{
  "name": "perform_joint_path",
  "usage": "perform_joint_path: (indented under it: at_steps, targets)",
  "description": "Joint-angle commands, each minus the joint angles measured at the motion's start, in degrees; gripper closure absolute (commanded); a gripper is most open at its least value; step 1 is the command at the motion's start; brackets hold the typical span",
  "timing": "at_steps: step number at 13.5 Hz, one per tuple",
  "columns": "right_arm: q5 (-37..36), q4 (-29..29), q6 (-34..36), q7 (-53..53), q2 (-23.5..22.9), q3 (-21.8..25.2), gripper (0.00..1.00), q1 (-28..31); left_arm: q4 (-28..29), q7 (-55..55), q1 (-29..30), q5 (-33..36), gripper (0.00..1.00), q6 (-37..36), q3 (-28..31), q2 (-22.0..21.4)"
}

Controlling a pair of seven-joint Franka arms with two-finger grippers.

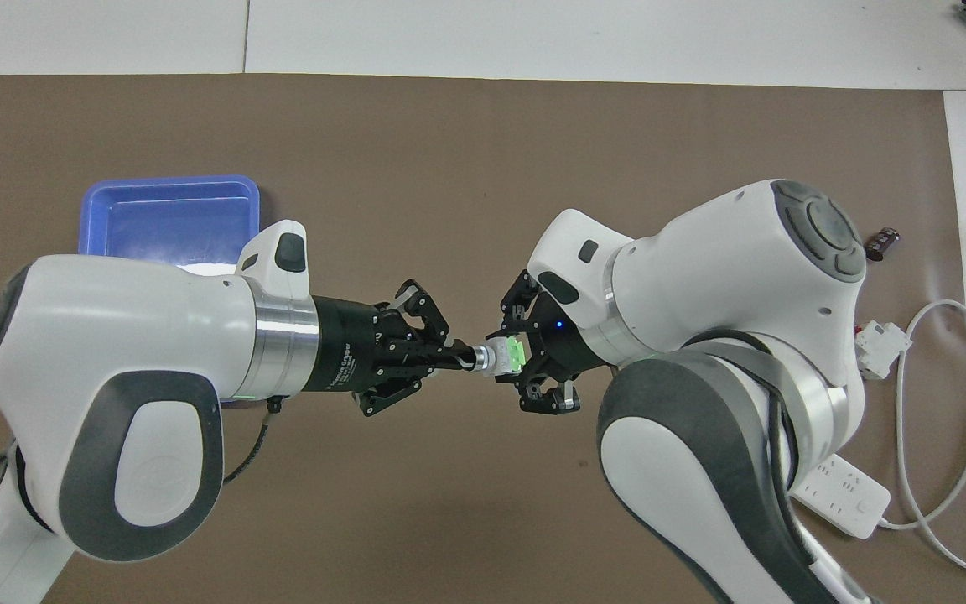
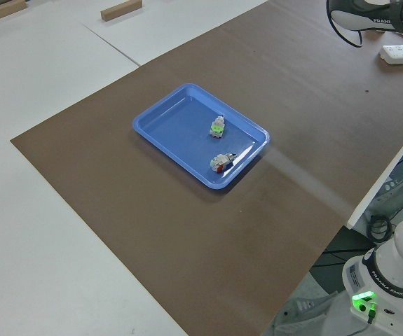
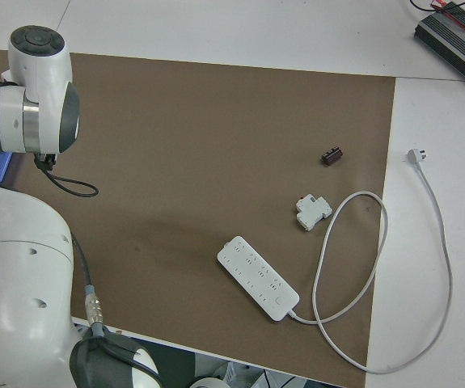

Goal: Turn and place switch with both arms
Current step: 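Open the left gripper and close it on the switch, then carry the switch to the tray with the left gripper while the right gripper withdraws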

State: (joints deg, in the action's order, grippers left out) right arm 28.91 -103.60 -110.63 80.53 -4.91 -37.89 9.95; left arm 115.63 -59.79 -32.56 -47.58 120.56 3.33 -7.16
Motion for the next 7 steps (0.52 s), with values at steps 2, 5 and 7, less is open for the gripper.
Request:
perform_joint_path:
  at_steps: [2,5,7]
  targets:
    - [1.85,-0.64,-0.46,-0.99,2.01,-0.08,1.0,0.6,1.27,-16.63,0.57,1.18,1.0,-1.91,0.1,-0.84]
    - [1.85,-0.64,-0.55,-1.07,2.01,-0.08,1.0,0.6,1.18,-28.95,0.74,1.44,1.0,-1.82,0.28,-0.84]
    - [1.85,-0.64,-0.55,-0.99,2.01,-0.08,1.0,0.6,1.18,-34.58,0.83,1.44,1.0,-1.39,0.45,-0.84]
